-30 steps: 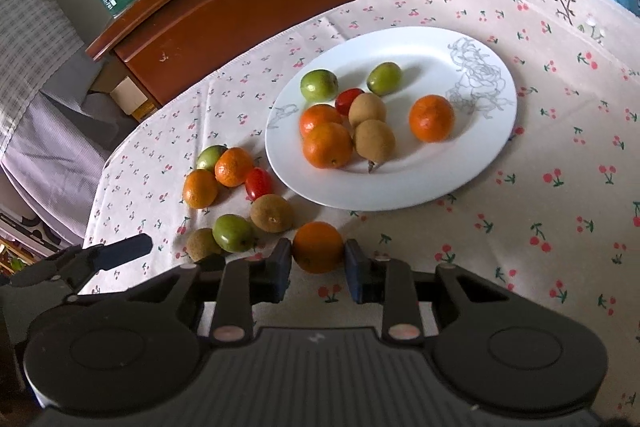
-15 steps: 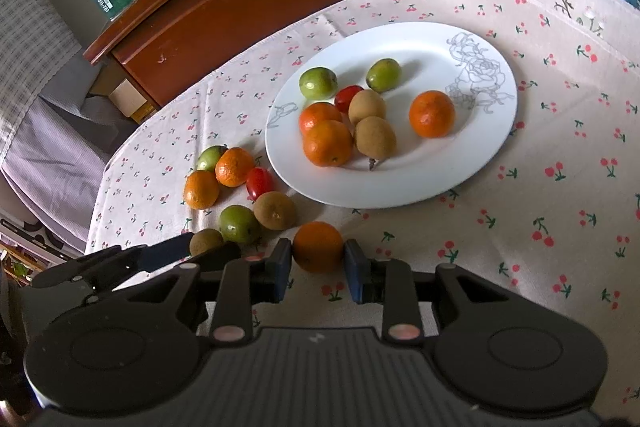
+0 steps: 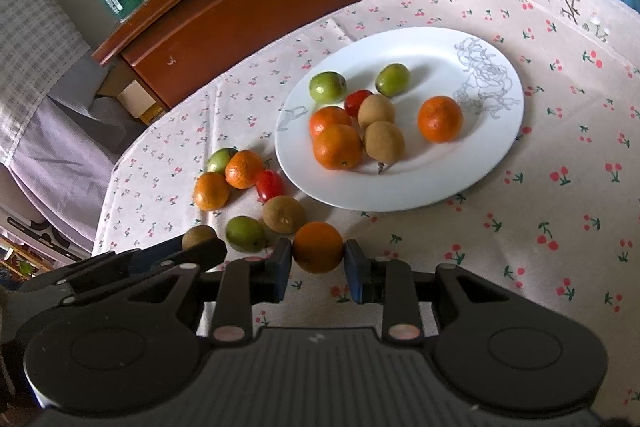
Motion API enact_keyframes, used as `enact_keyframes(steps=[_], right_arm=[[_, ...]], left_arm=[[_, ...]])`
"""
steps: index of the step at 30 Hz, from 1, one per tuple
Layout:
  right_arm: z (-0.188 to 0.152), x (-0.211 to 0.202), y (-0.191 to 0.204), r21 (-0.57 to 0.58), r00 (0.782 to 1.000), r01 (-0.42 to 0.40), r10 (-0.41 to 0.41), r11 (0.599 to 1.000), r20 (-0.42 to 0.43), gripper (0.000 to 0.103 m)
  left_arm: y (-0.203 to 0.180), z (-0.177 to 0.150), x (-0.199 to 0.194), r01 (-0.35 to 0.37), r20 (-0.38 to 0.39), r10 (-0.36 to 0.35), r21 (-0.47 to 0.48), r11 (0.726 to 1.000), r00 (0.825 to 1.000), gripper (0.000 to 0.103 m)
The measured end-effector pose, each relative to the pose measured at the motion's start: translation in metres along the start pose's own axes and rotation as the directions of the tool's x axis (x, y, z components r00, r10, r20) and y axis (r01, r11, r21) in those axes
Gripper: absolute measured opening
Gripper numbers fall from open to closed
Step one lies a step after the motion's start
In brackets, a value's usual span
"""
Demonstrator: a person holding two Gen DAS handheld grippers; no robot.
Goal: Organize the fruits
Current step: 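Grasp a brown round fruit with left gripper while right gripper grasps a tangerine, then carry brown fruit and tangerine over the plate with both grippers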
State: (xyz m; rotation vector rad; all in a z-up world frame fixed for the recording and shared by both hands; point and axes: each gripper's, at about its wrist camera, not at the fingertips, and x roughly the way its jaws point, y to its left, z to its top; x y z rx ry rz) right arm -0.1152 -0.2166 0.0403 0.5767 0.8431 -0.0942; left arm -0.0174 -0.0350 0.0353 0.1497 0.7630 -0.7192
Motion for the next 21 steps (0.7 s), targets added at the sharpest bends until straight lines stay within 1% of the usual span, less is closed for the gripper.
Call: enact_keyframes(steps=[8, 15, 18, 21], right_arm=[[0.005, -0.009, 0.005, -0.004, 0.999, -0.039, 0.039, 0.999, 0.02, 0.028], [0.017, -0.024, 0.007, -0.006, 0.995, -0.074, 0.074, 0.997, 0.07, 0.028], [0.023, -0.032, 0.007, -0.018, 0.992, -0.074, 0.076, 0.997, 0.099, 0.028], [0.028, -0.037, 0.007, -0.019, 0.99, -0.076, 0.077, 0.997, 0.119, 0.028]], left_arm=[[0.0, 0.008, -0.014, 0.032, 0.042, -0.031, -0.041, 0.999, 0.999, 0.026], [-0.005, 0.019, -0.026, 0.057, 0.091, -0.052, -0.055, 0.997, 0.995, 0.026], [-0.01, 0.025, -0.031, 0.063, 0.112, -0.056, -0.053, 0.997, 0.992, 0.026], [-0.011, 0.029, -0.032, 0.071, 0.117, -0.063, -0.062, 0.996, 0.991, 0.026]])
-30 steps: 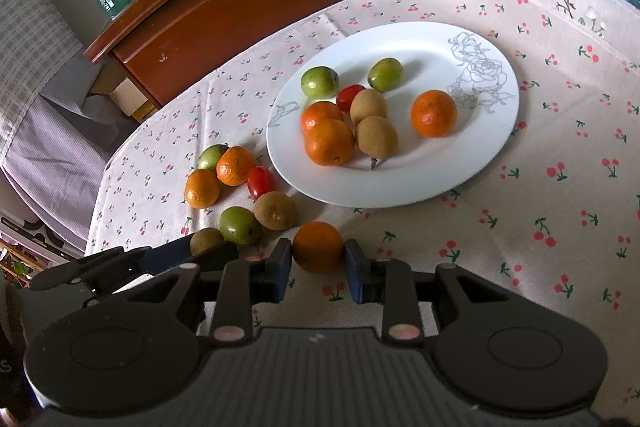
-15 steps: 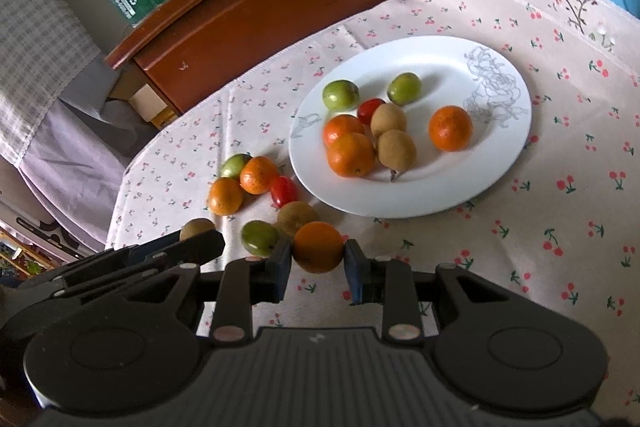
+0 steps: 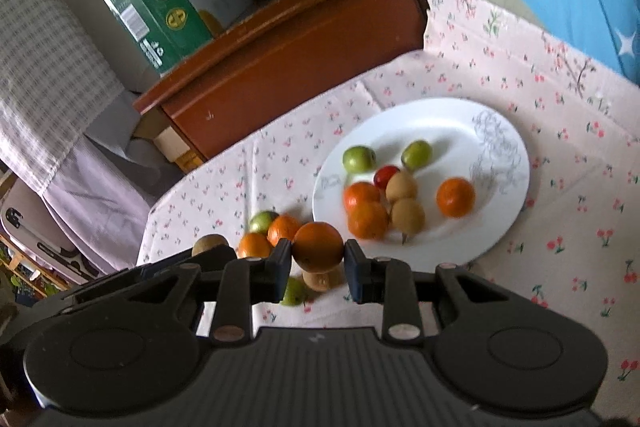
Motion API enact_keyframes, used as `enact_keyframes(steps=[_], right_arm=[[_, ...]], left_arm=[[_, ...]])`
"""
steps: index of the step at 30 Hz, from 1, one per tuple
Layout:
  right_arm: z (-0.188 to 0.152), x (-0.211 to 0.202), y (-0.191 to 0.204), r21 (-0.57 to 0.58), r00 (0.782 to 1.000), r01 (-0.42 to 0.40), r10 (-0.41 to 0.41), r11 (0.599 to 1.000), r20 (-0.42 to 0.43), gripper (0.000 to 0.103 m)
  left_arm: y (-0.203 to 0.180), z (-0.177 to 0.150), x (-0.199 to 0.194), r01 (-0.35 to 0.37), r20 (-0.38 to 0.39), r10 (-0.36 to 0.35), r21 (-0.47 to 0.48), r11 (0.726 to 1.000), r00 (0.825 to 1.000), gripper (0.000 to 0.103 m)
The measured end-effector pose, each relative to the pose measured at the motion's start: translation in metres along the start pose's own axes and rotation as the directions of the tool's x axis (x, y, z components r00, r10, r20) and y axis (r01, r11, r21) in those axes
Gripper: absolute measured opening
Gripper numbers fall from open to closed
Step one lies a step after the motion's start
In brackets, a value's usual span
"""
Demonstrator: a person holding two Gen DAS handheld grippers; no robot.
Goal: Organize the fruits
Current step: 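Carry brown fruit and tangerine over the plate with both grippers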
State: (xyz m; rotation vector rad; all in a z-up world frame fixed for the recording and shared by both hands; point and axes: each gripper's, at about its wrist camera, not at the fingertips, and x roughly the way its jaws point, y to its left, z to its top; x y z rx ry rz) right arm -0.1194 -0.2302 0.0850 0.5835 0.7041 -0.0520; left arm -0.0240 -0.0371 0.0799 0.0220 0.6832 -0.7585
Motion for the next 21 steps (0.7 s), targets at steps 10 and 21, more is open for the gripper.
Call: enact_keyframes(steps=[10, 21], right_arm=[[0.032, -0.017, -0.007, -0.022, 0.998, 0.021, -0.019, 1.0, 0.062, 0.028], [0.071, -0.007, -0.036, 0.022, 0.997, 0.047, -0.049, 0.999, 0.067, 0.028]], left_arm=[[-0.014, 0.018, 0.007, 0.046, 0.024, -0.046, 0.001, 0.999, 0.999, 0.026], [-0.041, 0.023, 0.038, 0.097, -0.006, -0.097, 0.042, 0.994, 0.995, 0.026]])
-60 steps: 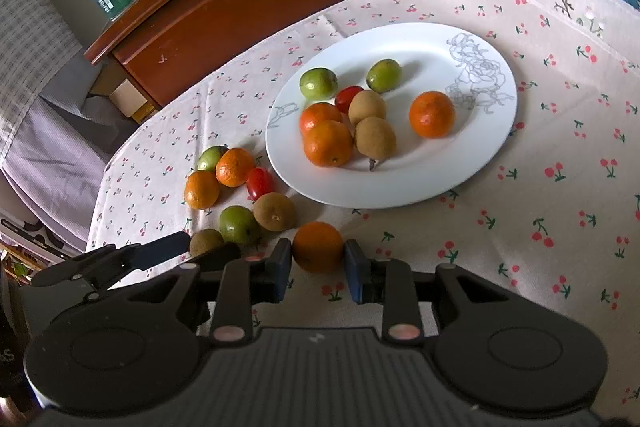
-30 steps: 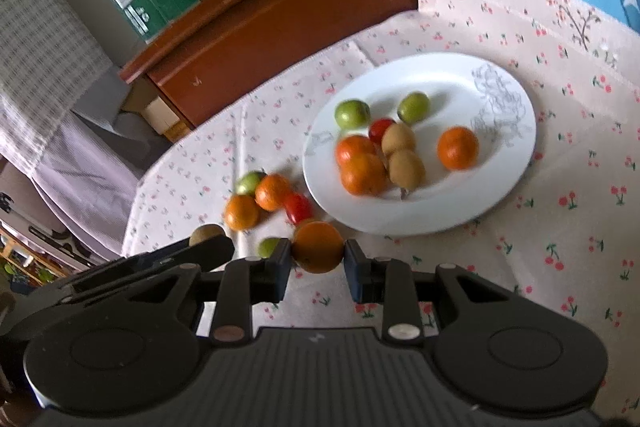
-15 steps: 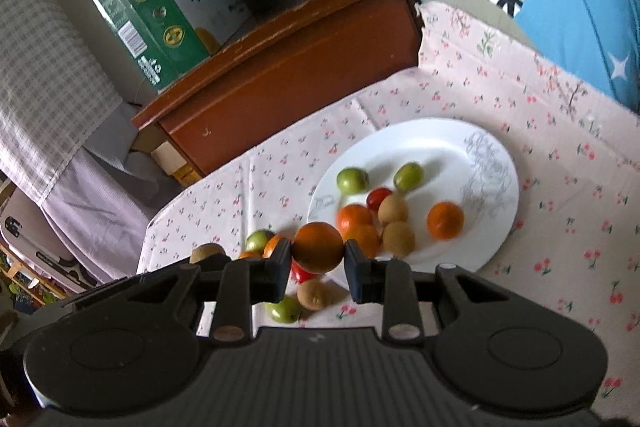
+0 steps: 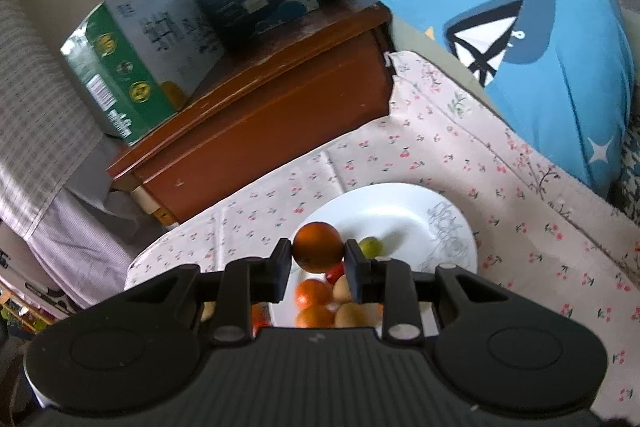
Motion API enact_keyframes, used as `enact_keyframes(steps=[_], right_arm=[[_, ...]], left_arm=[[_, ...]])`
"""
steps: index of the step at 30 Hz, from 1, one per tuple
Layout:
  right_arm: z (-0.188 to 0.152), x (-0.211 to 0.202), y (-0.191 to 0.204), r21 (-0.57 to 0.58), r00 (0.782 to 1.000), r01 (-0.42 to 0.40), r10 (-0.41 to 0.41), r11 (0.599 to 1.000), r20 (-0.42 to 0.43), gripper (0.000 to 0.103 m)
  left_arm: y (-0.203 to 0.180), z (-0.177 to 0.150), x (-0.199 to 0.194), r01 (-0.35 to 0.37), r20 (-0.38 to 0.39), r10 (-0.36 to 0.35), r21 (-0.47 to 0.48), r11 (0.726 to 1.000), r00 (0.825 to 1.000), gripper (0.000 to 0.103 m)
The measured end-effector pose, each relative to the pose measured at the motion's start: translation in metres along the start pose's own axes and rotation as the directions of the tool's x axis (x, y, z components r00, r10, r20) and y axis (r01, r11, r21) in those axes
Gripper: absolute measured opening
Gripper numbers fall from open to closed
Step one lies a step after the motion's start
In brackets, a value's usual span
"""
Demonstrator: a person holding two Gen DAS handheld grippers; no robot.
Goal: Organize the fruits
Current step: 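Carry brown fruit and tangerine over the plate with both grippers, then open left gripper to release brown fruit while right releases tangerine on plate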
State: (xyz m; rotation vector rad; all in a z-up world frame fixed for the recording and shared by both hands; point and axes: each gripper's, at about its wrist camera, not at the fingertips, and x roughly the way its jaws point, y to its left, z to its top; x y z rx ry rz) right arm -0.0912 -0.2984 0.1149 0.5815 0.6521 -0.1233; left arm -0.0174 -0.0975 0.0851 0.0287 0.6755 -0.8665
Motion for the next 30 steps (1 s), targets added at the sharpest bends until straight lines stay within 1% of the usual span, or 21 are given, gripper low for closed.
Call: enact_keyframes(steps=[6, 13, 17, 21, 22, 24, 25, 26, 27, 28, 30], right_arm=[[0.007, 0.018, -0.023, 0.076, 0.998, 0.049, -0.046, 0.996, -0.041, 0.028], [0.004, 0.038, -0.035, 0.095, 0.991, 0.097, -0.087, 0.991, -0.105, 0.028], [0.004, 0.046, -0.039, 0.096, 0.988, 0.113, -0.102, 0.989, -0.113, 0.029], [0.005, 0.05, -0.041, 0.099, 0.989, 0.11, -0.098, 0.989, -0.114, 0.031], [0.006, 0.049, -0.041, 0.094, 0.989, 0.115, -0.105, 0.989, -0.109, 0.032], [0.007, 0.049, -0.041, 0.091, 0.989, 0.112, -0.102, 0.99, -0.106, 0.032], [0.008, 0.049, -0.042, 0.096, 0.99, 0.106, -0.096, 0.99, -0.105, 0.033], [0.009, 0.049, -0.042, 0.102, 0.99, 0.103, -0.092, 0.99, -0.104, 0.033], [0.01, 0.048, -0.042, 0.103, 0.991, 0.1, -0.089, 0.99, -0.103, 0.035], [0.01, 0.047, -0.041, 0.101, 0.991, 0.096, -0.086, 0.99, -0.1, 0.036], [0.011, 0.045, -0.039, 0.088, 0.992, 0.093, -0.086, 0.992, -0.089, 0.036]], left_arm=[[-0.015, -0.005, 0.024, 0.024, -0.037, -0.023, 0.032, 0.999, 0.999, 0.026], [-0.028, -0.015, 0.05, 0.041, -0.089, -0.035, 0.065, 0.997, 0.995, 0.026], [-0.032, -0.016, 0.059, 0.044, -0.093, -0.037, 0.075, 0.996, 0.995, 0.026], [-0.035, -0.015, 0.063, 0.029, -0.085, -0.021, 0.087, 0.996, 0.996, 0.029], [-0.036, -0.014, 0.063, 0.026, -0.085, -0.018, 0.088, 0.996, 0.996, 0.032], [-0.037, -0.012, 0.059, 0.016, -0.075, -0.009, 0.092, 0.996, 0.997, 0.057], [-0.038, -0.011, 0.055, 0.004, -0.066, 0.003, 0.099, 0.995, 0.998, 0.063], [-0.039, -0.01, 0.052, -0.011, -0.059, 0.017, 0.107, 0.994, 0.998, 0.071], [-0.04, -0.008, 0.048, -0.027, -0.054, 0.034, 0.117, 0.993, 0.998, 0.075], [-0.041, -0.005, 0.045, -0.039, -0.055, 0.046, 0.125, 0.991, 0.997, 0.078], [-0.04, 0.001, 0.038, -0.07, -0.065, 0.08, 0.135, 0.988, 0.995, 0.087]])
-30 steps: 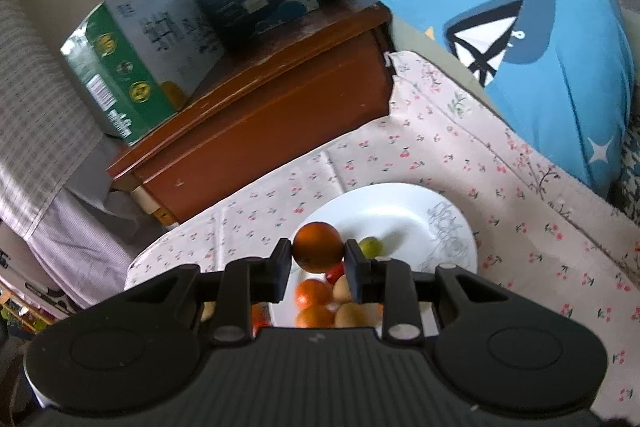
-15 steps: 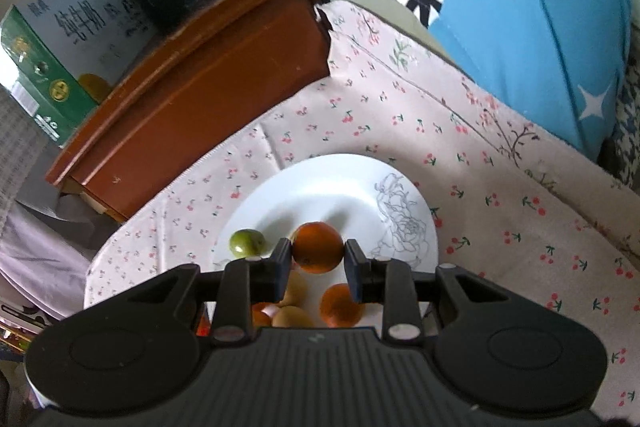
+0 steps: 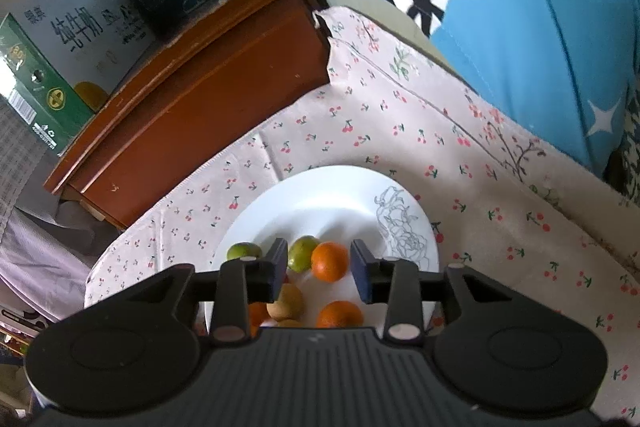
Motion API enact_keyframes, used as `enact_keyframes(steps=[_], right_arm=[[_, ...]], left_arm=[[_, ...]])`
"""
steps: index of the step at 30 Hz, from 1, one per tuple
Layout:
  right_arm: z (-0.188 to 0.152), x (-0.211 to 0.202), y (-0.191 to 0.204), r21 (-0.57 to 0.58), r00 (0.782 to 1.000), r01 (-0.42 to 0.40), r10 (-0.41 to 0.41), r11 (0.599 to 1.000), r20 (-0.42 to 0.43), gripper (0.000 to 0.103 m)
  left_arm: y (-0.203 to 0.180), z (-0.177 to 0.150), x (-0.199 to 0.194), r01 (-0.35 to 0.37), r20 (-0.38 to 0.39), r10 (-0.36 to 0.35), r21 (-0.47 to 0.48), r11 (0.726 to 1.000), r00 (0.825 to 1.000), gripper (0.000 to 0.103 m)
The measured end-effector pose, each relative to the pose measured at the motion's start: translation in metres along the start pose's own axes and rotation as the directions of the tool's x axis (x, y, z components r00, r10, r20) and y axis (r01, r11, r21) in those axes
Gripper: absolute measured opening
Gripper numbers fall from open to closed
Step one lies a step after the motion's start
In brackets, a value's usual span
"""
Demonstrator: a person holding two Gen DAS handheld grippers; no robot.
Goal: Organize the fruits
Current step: 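Open left gripper to release brown fruit while right releases tangerine on plate, then lift both open grippers away from the plate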
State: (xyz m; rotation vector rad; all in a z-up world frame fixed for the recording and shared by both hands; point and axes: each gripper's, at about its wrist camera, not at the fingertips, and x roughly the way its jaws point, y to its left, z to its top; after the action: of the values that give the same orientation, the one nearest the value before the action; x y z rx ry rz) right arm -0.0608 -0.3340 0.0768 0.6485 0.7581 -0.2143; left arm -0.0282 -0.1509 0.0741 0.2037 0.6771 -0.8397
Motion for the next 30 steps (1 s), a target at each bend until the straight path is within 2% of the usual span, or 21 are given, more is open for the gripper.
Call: enact_keyframes(steps=[3, 7, 12, 15, 18, 22, 26, 30], right_arm=[[0.0, -0.006, 0.004, -0.024, 1.0, 0.002, -0.001, 1.0, 0.023, 0.04], [0.002, -0.012, 0.008, -0.035, 0.999, 0.001, 0.0, 0.999, 0.035, 0.044], [-0.003, -0.014, 0.014, -0.047, 0.999, 0.006, -0.005, 0.999, 0.036, 0.044], [-0.009, -0.016, 0.021, -0.075, 0.999, -0.003, 0.006, 0.997, 0.035, 0.044], [-0.017, -0.019, 0.031, -0.111, 0.999, -0.021, 0.026, 0.994, 0.039, 0.044], [-0.028, -0.022, 0.045, -0.172, 0.997, -0.059, 0.065, 0.983, 0.031, 0.044], [-0.04, -0.025, 0.056, -0.216, 0.996, -0.073, 0.08, 0.974, 0.028, 0.044], [-0.054, -0.028, 0.06, -0.223, 0.995, -0.093, 0.098, 0.97, 0.012, 0.044]], left_arm=[[0.008, 0.006, -0.013, -0.037, -0.004, 0.037, -0.007, 0.999, 0.999, 0.094], [0.025, 0.012, -0.025, -0.061, -0.024, 0.06, -0.028, 0.998, 0.998, 0.095], [0.046, 0.014, -0.039, -0.096, -0.049, 0.095, -0.024, 0.995, 0.994, 0.096], [0.063, 0.015, -0.049, -0.093, -0.058, 0.09, -0.063, 0.994, 0.994, 0.097], [0.08, 0.014, -0.061, -0.09, -0.032, 0.087, -0.119, 0.989, 0.996, 0.097], [0.096, 0.015, -0.069, -0.122, -0.034, 0.118, -0.148, 0.981, 0.992, 0.097], [0.112, 0.01, -0.074, -0.122, -0.016, 0.121, -0.226, 0.967, 0.993, 0.097], [0.12, 0.007, -0.076, -0.179, -0.022, 0.179, -0.261, 0.949, 0.984, 0.097]])
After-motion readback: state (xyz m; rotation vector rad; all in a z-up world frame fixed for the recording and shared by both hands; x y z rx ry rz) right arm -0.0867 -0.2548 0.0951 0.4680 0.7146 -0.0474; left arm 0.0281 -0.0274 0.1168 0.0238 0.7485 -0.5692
